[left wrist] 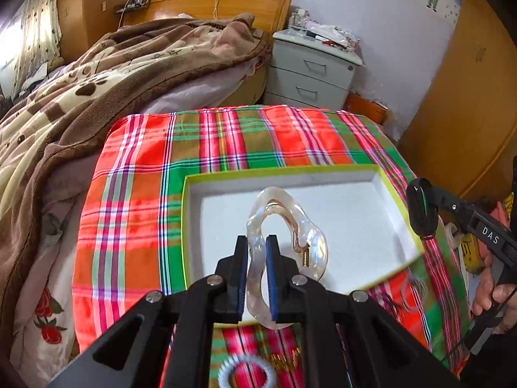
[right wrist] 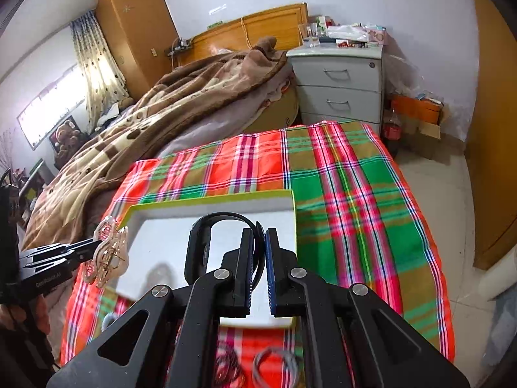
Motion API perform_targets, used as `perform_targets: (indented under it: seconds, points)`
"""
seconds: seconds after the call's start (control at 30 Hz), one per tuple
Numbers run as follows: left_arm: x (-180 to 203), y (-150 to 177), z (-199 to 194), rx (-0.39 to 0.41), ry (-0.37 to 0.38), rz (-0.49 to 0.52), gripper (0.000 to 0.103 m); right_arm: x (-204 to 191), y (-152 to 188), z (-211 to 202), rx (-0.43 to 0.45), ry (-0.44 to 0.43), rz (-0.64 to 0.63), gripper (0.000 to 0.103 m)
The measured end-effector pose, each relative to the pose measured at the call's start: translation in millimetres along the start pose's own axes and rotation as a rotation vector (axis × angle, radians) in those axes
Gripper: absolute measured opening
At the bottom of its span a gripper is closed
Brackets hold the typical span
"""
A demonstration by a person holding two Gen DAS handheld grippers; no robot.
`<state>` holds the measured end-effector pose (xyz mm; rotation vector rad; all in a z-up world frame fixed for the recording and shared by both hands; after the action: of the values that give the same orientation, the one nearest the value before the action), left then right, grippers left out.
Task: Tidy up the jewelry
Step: 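Drop the claw clip into the yellow box with the left tool while the right drops the band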
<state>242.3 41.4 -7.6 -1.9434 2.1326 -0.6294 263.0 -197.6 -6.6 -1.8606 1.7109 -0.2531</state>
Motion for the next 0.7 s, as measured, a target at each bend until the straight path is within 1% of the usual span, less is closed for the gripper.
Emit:
perform_targets:
  seconds: [0.2, 0.33, 0.5, 0.63, 0.7]
  points:
    - [-14, -19, 30, -0.033, 0.009, -0.030, 0.011, 1, -17, 39, -0.054, 0.030, -0.017, 0.007]
    - [-18, -27, 44, -0.043, 0.001, -0.035, 0.011, -1, -22, 57, -0.079, 0.049, -0.033, 0.007]
    - [-20, -32, 57, -0.056, -0.009, -0.040, 0.011, -2, -23, 73, -0.099, 0.078, -0.063, 0.007]
    - [-22, -31, 66, -0.075, -0.018, -0.050, 0.012, -3, -22, 81, -0.111, 0.111, -0.090, 0.007]
    - [-22, -30, 68, -0.069, -0.024, -0.049, 0.012, -2, -22, 84, -0.114, 0.131, -0.106, 0.007]
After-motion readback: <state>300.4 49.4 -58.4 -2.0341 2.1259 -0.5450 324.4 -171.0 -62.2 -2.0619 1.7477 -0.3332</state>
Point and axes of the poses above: each gripper's, at about its wrist camera, not at the fingertips, and z roughly the way its jaws point, x to its right, y to its underside, the point moved 6 cm from there along z, roughly the way its jaws point, and after that the axes turned 10 degrees about -x, right-handed, at the moved point
